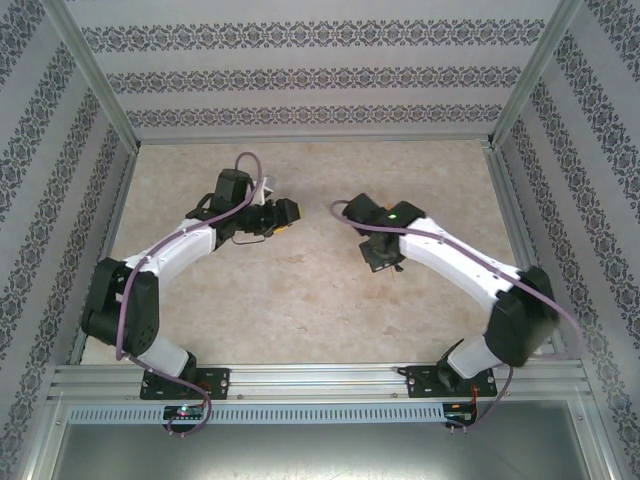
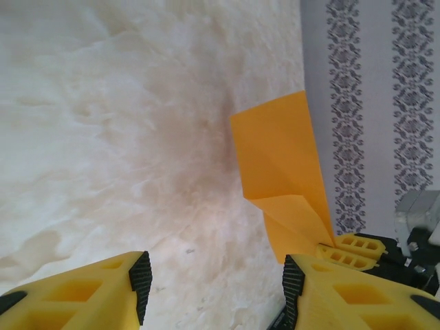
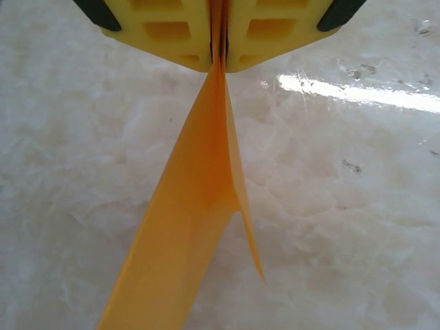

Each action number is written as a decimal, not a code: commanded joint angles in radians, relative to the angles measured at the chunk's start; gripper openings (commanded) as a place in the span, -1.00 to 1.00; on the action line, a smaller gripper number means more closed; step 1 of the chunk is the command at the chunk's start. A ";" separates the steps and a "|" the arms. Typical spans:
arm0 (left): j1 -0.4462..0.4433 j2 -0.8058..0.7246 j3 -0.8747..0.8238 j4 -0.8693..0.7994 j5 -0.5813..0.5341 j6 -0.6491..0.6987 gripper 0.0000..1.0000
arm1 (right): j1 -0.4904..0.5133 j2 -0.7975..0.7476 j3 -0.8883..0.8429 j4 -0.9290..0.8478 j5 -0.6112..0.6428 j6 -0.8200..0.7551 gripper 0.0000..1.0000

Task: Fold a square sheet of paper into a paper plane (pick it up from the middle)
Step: Turn over the paper at the center of the table.

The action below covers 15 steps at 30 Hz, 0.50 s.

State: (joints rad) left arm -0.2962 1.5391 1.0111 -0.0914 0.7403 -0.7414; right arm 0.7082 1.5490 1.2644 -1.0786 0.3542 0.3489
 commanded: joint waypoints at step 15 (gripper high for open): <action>0.140 -0.168 -0.136 -0.086 -0.015 0.040 0.15 | 0.241 0.366 0.204 0.072 -0.071 0.006 -0.31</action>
State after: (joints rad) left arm -0.1699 1.3952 0.8879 -0.1333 0.7284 -0.7341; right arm 0.9451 1.9167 1.4750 -1.0706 0.3622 0.3592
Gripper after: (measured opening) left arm 0.574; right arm 0.342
